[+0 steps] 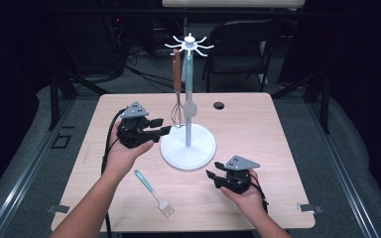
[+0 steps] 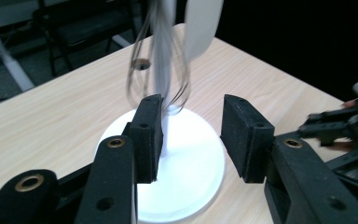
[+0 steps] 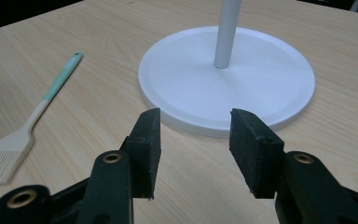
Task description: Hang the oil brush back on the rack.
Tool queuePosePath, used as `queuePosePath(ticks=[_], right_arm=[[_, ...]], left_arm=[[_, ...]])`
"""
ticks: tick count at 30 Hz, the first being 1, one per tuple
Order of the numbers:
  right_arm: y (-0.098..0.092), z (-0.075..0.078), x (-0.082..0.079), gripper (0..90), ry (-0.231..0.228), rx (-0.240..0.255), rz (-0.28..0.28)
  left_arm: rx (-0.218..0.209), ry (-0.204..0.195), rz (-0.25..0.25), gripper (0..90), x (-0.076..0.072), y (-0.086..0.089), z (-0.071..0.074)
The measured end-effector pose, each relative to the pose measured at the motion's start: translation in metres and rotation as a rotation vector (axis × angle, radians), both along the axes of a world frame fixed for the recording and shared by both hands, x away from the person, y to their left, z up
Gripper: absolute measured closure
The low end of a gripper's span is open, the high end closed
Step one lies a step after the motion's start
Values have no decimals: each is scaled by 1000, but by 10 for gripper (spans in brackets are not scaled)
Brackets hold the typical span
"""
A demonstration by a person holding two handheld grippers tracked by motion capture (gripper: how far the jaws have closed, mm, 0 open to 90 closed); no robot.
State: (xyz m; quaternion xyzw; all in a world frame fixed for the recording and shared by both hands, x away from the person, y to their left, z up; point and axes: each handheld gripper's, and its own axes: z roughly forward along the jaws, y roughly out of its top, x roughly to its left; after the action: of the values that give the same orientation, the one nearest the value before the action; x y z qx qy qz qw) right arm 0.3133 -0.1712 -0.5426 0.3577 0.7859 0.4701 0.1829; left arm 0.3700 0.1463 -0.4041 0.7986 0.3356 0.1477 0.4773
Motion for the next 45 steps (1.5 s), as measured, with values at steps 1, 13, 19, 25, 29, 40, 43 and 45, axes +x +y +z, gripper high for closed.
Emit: queuePosePath(ticks=[1,13,19,25,29,40,43,45], right_arm=[[0,1,1,525,-1,6,-3],[-3,17,11,533,5,85,9],[-4,37,22,648,-13,100,3],[-4,59,37,771,-33,126,-18],[-3,74,46,860,-68,145,-28],[7,122,66,900,-181,157,-41],[8,139,70,900,-202,174,-48],[9,150,73,900,-216,166,-49]], left_arm=[[-8,10,13,575,0,4,-7],[-67,137,89,561,-16,40,-79],[-76,131,147,571,-24,46,-104],[-47,126,156,567,-27,52,-114],[-33,125,168,570,-28,54,-118],[-26,125,172,576,-27,55,-125],[-30,130,175,569,-27,56,-125],[-33,127,176,564,-26,57,-126]])
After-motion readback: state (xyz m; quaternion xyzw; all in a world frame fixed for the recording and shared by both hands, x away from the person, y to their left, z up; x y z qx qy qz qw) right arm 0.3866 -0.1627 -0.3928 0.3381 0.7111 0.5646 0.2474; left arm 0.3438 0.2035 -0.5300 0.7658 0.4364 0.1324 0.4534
